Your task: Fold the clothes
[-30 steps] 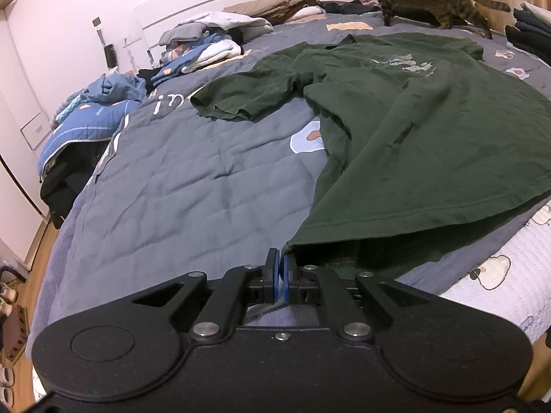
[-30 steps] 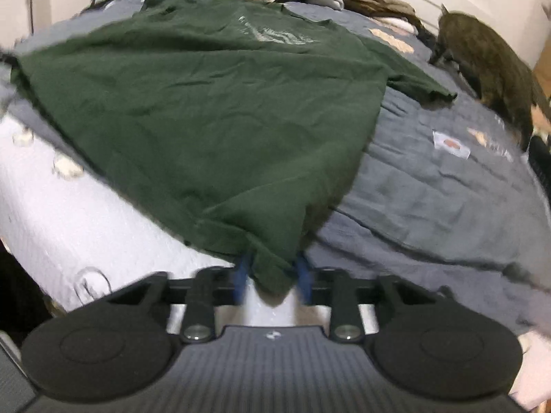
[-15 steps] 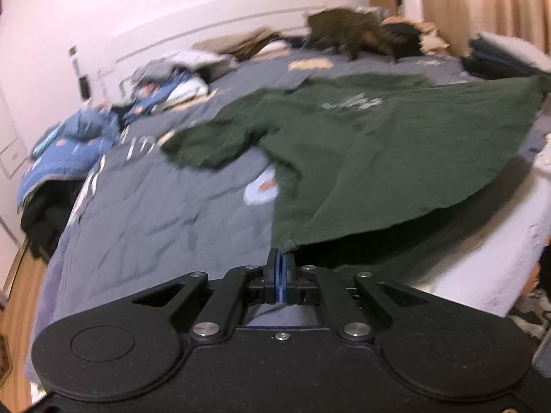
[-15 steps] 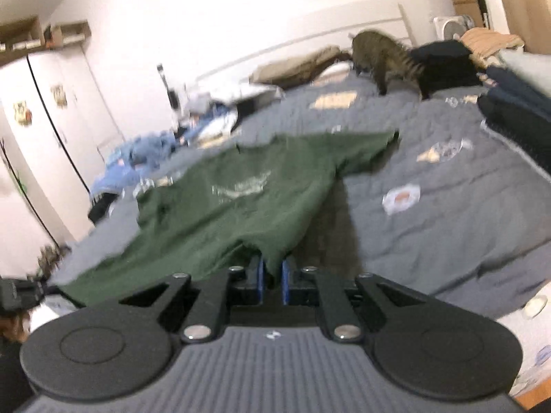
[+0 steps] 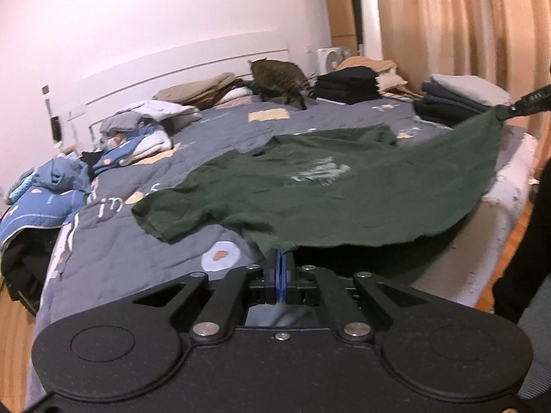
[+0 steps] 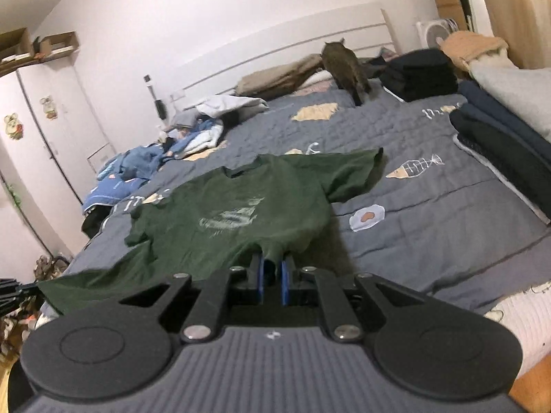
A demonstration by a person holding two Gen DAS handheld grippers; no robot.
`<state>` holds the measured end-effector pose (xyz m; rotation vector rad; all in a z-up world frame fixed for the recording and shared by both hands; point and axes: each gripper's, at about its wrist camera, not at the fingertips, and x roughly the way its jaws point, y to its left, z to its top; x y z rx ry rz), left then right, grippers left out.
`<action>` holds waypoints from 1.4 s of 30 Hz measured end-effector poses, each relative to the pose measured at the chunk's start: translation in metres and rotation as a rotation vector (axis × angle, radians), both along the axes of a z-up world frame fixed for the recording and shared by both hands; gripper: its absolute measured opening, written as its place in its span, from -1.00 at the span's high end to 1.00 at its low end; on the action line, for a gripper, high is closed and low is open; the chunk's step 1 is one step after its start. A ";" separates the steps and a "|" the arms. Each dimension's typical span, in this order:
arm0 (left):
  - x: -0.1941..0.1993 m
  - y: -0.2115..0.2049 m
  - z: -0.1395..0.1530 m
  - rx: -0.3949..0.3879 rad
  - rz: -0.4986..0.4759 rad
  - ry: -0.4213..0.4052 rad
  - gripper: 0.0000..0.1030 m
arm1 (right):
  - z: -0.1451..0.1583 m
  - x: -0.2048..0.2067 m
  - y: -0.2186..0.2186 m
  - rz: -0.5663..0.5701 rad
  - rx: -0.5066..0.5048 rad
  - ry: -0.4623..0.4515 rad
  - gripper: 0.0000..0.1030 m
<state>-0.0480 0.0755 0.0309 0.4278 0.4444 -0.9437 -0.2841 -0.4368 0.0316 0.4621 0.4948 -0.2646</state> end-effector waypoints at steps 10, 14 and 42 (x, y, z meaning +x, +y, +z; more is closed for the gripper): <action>0.106 -0.078 -0.018 0.079 0.140 -0.010 0.98 | -0.033 0.119 -0.074 -0.067 0.095 0.063 0.82; 0.144 -0.111 -0.025 0.105 0.191 -0.002 0.98 | -0.053 0.165 -0.097 -0.093 0.120 0.100 0.82; 0.140 -0.091 -0.039 -0.321 0.640 0.354 0.04 | -0.068 0.176 -0.101 -0.171 0.094 0.028 0.08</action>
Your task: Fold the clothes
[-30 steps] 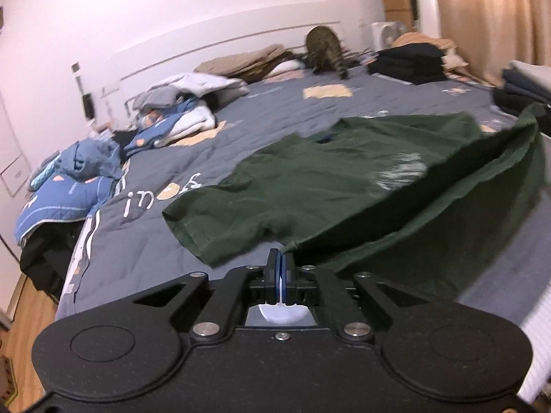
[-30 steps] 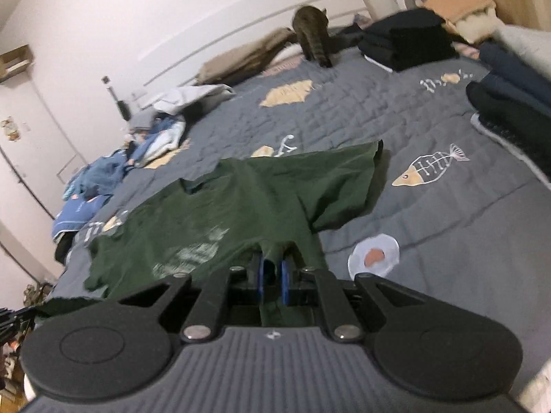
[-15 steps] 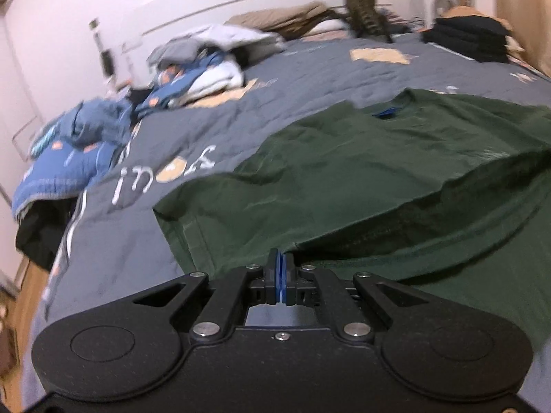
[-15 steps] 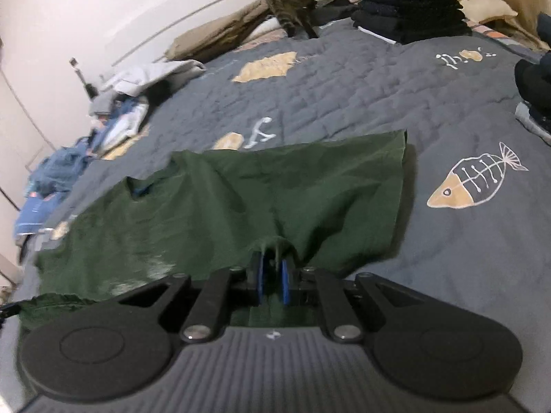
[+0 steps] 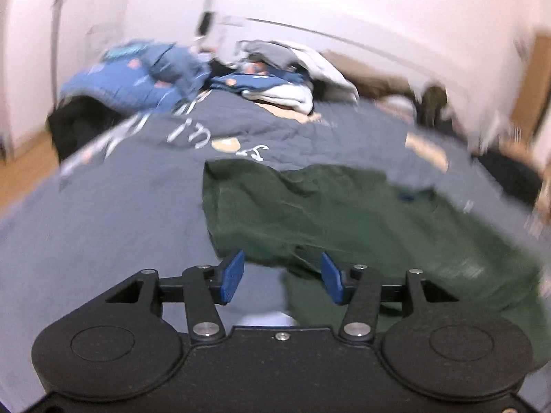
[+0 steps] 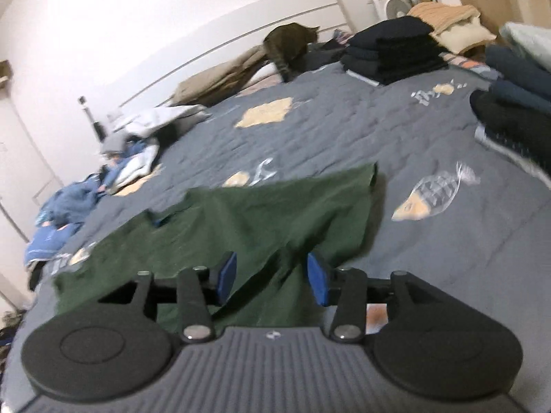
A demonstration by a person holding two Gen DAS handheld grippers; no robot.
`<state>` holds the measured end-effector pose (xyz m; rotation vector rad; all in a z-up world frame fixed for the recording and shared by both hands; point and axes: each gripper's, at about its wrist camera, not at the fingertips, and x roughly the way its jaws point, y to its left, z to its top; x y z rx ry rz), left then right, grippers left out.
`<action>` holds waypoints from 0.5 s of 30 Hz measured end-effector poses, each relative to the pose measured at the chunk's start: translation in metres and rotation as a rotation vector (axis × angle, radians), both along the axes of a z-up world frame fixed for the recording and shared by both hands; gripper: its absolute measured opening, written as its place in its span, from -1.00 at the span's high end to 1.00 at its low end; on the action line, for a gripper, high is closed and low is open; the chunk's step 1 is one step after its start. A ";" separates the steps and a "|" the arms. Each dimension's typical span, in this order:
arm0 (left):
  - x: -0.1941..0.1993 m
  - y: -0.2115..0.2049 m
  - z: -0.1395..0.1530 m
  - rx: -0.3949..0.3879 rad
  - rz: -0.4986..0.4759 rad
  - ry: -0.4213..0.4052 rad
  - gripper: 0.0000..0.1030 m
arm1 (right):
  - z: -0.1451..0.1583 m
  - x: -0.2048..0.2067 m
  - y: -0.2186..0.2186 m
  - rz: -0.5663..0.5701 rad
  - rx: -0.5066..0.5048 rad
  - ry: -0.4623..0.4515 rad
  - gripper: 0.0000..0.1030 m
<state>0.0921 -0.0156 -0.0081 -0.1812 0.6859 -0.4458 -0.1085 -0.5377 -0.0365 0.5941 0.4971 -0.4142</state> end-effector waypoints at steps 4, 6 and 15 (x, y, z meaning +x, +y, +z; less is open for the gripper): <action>-0.035 0.003 -0.019 -0.223 0.043 0.140 -0.09 | -0.014 -0.023 0.023 0.019 0.176 -0.043 0.05; -0.047 0.004 -0.034 -0.278 0.066 0.193 -0.13 | -0.020 -0.029 0.033 0.040 0.243 -0.050 0.05; -0.063 0.010 -0.075 -0.400 0.160 0.317 -0.25 | -0.048 -0.058 0.060 -0.011 0.447 -0.104 0.01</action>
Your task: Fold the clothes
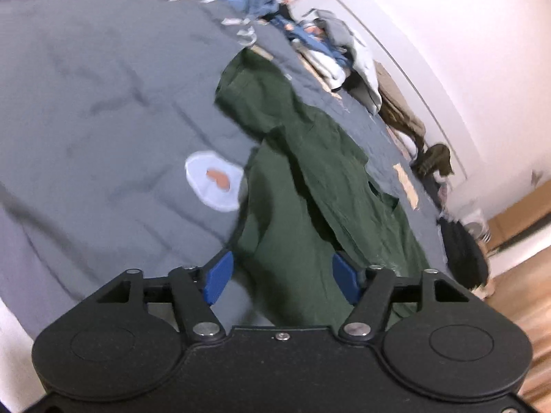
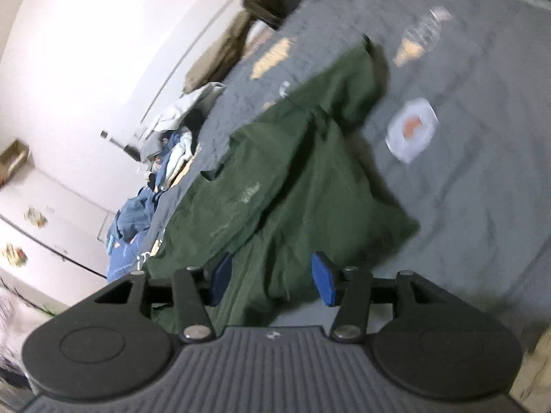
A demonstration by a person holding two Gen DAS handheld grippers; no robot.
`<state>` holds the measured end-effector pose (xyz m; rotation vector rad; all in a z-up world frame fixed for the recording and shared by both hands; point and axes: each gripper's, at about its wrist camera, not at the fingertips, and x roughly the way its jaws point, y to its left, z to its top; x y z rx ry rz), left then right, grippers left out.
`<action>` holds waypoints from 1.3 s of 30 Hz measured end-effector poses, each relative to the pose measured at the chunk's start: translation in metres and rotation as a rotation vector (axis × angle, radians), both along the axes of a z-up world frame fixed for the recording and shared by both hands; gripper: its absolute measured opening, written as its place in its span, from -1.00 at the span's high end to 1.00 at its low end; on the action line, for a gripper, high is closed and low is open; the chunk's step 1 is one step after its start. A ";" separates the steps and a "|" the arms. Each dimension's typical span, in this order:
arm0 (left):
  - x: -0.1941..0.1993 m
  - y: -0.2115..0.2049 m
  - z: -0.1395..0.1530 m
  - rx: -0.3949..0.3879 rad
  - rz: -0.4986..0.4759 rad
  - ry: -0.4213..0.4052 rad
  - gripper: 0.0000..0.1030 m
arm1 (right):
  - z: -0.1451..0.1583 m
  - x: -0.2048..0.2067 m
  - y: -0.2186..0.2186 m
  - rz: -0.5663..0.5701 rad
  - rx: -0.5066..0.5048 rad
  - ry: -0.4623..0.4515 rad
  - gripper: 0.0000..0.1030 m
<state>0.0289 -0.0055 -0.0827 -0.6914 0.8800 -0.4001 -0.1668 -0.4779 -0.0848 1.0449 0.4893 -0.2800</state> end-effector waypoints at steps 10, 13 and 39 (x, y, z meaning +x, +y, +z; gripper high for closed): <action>0.019 -0.037 -0.025 -0.021 -0.009 0.033 -0.27 | -0.055 0.009 -0.006 -0.142 0.253 0.008 0.00; 0.024 -0.045 -0.032 -0.003 -0.003 0.041 -0.27 | -0.064 0.015 -0.003 -0.169 0.302 -0.011 0.00; 0.035 -0.022 -0.002 -0.039 0.016 0.007 0.77 | -0.064 -0.007 -0.028 -0.427 0.349 -0.149 0.94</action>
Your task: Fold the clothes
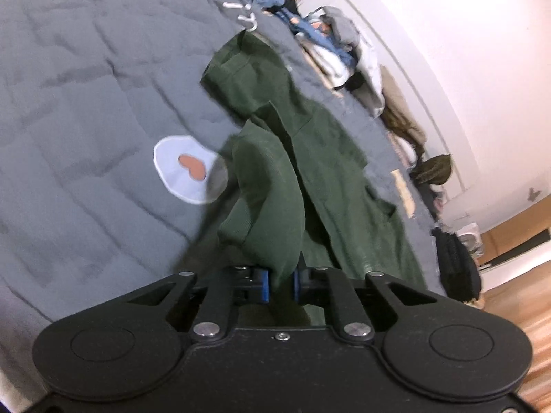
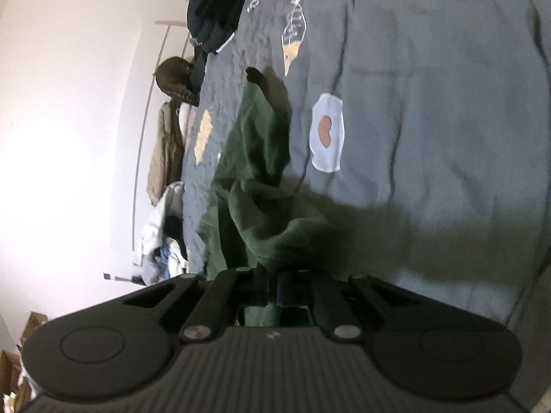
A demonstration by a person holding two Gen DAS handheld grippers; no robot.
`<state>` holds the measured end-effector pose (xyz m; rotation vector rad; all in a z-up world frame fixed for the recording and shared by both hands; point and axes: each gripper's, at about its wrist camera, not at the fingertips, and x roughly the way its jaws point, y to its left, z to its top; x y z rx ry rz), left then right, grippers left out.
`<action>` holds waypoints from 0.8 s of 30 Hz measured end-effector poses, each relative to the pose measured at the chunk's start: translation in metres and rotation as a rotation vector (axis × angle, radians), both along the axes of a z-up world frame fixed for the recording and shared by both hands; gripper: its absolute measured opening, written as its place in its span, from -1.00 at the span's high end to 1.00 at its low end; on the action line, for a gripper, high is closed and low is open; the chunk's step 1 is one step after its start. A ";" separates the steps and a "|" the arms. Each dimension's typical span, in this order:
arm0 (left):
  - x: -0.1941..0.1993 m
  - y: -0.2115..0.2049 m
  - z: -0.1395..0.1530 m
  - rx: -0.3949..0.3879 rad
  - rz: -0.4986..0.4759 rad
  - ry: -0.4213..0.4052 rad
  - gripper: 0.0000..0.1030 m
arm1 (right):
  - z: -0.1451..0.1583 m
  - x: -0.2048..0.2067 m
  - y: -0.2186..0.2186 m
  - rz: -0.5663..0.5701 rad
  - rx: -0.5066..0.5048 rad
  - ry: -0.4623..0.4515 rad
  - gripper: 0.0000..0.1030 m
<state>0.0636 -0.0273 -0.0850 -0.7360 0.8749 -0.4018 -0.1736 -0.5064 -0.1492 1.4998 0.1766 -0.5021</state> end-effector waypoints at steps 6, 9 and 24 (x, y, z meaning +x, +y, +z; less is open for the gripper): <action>0.002 -0.003 -0.009 0.060 -0.028 0.044 0.71 | -0.003 -0.002 0.001 0.053 -0.011 0.081 0.94; 0.006 -0.009 -0.027 0.091 -0.009 0.115 0.58 | -0.016 0.000 0.004 0.065 0.022 0.147 0.87; 0.011 -0.015 -0.024 0.099 -0.012 0.046 0.74 | -0.013 0.004 0.009 0.045 -0.029 0.128 0.94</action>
